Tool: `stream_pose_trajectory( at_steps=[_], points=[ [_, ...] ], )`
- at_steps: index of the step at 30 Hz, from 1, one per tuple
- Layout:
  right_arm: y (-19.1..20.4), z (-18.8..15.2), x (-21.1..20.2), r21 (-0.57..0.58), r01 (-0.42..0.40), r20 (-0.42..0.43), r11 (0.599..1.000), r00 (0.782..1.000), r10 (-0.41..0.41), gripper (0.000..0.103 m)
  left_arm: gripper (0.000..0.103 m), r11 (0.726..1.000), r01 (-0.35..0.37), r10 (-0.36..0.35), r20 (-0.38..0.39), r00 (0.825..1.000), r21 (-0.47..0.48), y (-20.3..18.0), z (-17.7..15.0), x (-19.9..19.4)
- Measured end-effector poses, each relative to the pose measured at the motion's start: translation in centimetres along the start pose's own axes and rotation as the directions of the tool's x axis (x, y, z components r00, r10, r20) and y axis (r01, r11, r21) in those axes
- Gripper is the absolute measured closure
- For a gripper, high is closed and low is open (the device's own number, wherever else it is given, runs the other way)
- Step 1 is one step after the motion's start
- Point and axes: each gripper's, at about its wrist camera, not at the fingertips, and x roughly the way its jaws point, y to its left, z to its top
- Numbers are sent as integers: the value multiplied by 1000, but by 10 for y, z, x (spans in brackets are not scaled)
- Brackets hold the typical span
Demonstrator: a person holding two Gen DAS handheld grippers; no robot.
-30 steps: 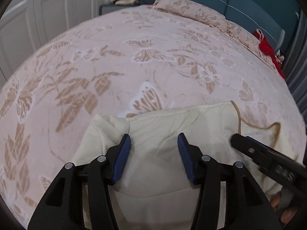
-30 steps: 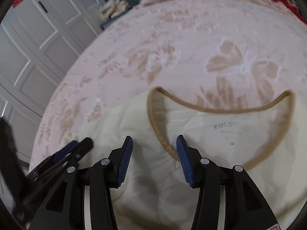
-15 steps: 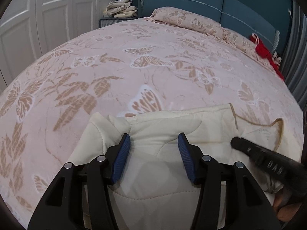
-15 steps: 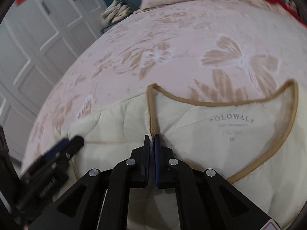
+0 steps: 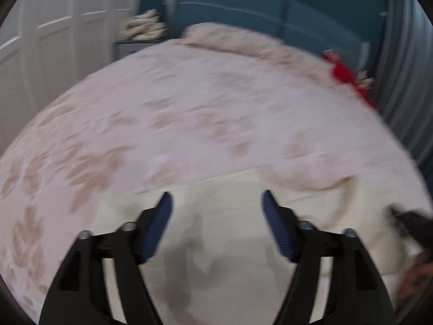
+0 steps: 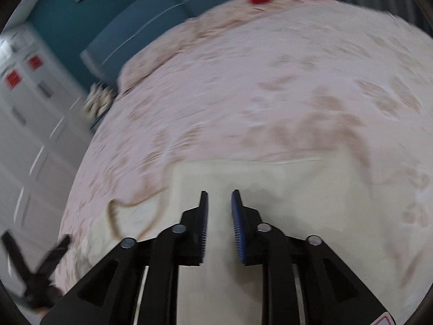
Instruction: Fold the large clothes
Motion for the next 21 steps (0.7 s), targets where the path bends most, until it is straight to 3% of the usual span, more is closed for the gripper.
stream_pose_trajectory(
  at_steps=[1, 4, 6, 10, 12, 13, 15, 16, 17, 19, 21],
  points=[
    [-16, 3, 1, 39, 2, -2, 999, 1000, -2, 79, 19, 999, 54, -54, -20, 998, 0, -15, 5, 2],
    [-38, 1, 8, 67, -10, -13, 998, 1000, 10, 83, 16, 977, 215, -213, -135, 968, -1, -72, 17, 29],
    [-41, -2, 12, 53, -25, -22, 998, 999, 26, 83, 16, 970, 243, -237, -195, 952, 7, -99, 16, 51],
    [-40, -6, 16, 6, -40, 4, 999, 999, 40, 83, 19, 973, 228, -206, -327, 922, 30, -140, -1, 112],
    [-38, -11, 16, -21, -47, 25, 999, 999, 48, 83, 27, 970, 241, -219, -365, 905, 16, -149, -9, 128],
    [-35, -13, 18, -41, -42, 31, 998, 999, 43, 83, 39, 964, 264, -239, -385, 891, 12, -156, -14, 135],
    [-29, -13, 20, -73, -30, 34, 997, 999, 32, 82, 63, 957, 290, -258, -396, 881, 22, -162, -17, 141],
    [-28, -13, 21, -84, -21, 36, 996, 999, 24, 82, 83, 953, 300, -260, -402, 878, 39, -167, -19, 144],
    [-27, -14, 23, -92, -10, 37, 996, 999, 14, 82, 92, 953, 297, -249, -398, 883, 62, -171, -21, 145],
    [-27, -16, 19, -85, -1, 53, 996, 999, 6, 87, 100, 952, 289, -236, -364, 901, 98, -174, -22, 138],
    [-31, -16, 13, -57, -6, 81, 998, 997, 11, 95, 101, 952, 287, -240, -321, 916, 108, -174, -18, 130]
  ],
)
